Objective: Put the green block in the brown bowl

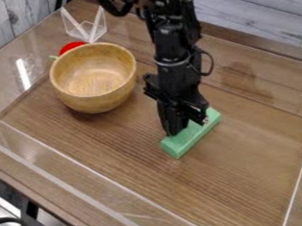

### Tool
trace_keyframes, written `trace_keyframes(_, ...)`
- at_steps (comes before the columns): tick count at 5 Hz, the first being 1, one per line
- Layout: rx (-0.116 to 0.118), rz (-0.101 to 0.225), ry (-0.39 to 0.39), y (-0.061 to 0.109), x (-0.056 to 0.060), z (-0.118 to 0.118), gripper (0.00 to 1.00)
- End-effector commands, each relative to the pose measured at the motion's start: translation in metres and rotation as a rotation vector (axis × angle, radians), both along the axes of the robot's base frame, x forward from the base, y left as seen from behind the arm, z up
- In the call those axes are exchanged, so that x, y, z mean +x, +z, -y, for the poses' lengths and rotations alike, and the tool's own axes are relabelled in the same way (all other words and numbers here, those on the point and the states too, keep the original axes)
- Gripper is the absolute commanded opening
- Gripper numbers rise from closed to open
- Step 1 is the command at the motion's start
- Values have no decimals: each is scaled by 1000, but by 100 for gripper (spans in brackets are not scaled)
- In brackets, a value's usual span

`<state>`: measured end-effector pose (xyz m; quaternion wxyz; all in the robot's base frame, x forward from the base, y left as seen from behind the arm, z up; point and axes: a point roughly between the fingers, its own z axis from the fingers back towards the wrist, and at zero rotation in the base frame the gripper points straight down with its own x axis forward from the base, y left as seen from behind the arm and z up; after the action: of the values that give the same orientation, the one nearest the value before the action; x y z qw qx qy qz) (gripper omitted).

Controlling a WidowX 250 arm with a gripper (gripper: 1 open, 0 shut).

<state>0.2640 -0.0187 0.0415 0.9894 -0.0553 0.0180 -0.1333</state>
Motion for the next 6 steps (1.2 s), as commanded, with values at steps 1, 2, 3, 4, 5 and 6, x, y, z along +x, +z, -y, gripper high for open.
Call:
trace_keyframes(1, -3, 85, 33, 37, 10, -6, 0)
trace_keyframes(2, -3, 118, 78, 67, 12, -15, 0)
trace_keyframes(3, 5, 101, 61, 50, 9, -9, 100)
trace_keyframes(4, 9, 87, 42, 35, 5, -2, 100)
trace_keyframes(5, 13, 80, 42, 29, 5, -1, 0)
trace_keyframes(6, 15, 75, 45, 25, 6, 0, 0)
